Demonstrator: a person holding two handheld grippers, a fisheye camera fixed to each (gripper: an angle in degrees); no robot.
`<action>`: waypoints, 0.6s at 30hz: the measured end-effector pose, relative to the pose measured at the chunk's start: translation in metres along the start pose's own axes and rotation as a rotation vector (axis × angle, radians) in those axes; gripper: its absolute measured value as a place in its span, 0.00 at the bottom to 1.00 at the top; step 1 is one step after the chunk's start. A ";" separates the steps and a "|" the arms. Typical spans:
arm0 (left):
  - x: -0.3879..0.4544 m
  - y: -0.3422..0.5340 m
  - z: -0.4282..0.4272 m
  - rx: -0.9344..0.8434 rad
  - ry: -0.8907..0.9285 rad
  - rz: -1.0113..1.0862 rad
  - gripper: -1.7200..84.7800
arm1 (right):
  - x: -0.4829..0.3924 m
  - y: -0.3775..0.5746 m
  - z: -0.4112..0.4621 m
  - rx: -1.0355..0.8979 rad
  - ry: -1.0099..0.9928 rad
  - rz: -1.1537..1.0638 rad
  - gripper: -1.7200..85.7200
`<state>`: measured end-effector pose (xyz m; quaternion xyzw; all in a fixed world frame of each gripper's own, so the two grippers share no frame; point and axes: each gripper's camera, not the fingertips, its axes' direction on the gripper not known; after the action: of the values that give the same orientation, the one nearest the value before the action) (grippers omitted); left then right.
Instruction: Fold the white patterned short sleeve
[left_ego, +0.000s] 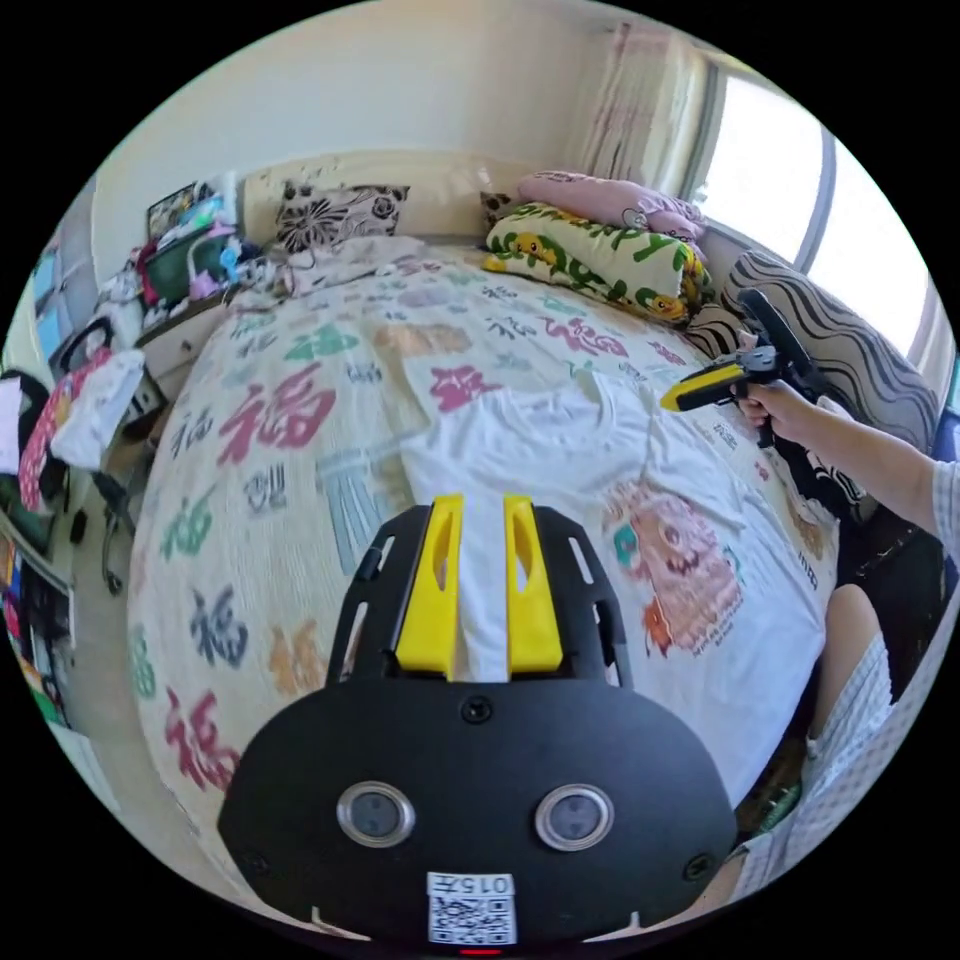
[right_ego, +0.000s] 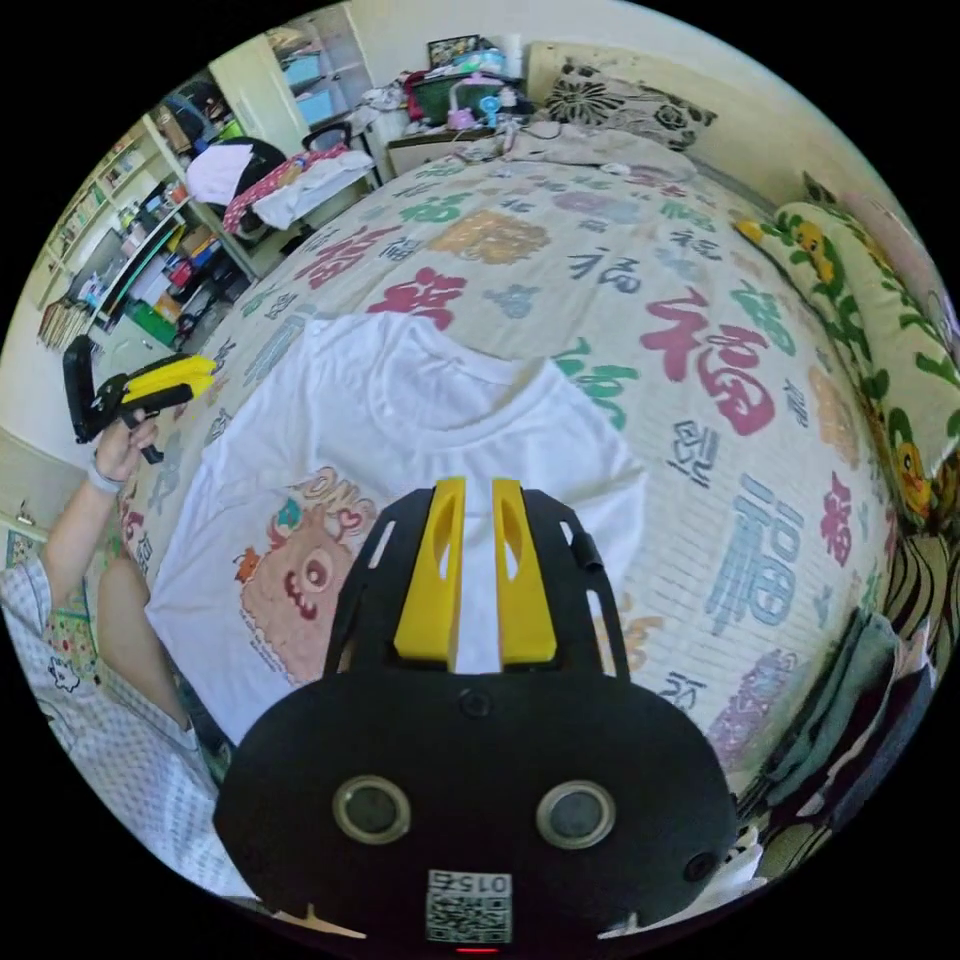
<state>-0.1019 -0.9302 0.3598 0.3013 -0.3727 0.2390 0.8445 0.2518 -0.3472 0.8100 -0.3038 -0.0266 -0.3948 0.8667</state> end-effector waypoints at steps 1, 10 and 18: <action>0.001 -0.029 0.012 -0.001 0.011 0.037 0.10 | 0.023 0.002 -0.015 0.020 0.025 0.043 0.09; 0.040 -0.167 0.167 -0.306 0.018 0.191 0.16 | 0.082 -0.028 -0.037 -0.082 0.105 0.080 0.16; 0.075 -0.174 0.222 -0.471 -0.016 0.290 0.05 | 0.078 -0.013 -0.060 -0.199 -0.028 -0.026 0.05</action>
<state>-0.0550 -1.1920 0.4806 0.0418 -0.4638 0.2619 0.8453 0.2845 -0.4393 0.7901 -0.3936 -0.0033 -0.4023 0.8266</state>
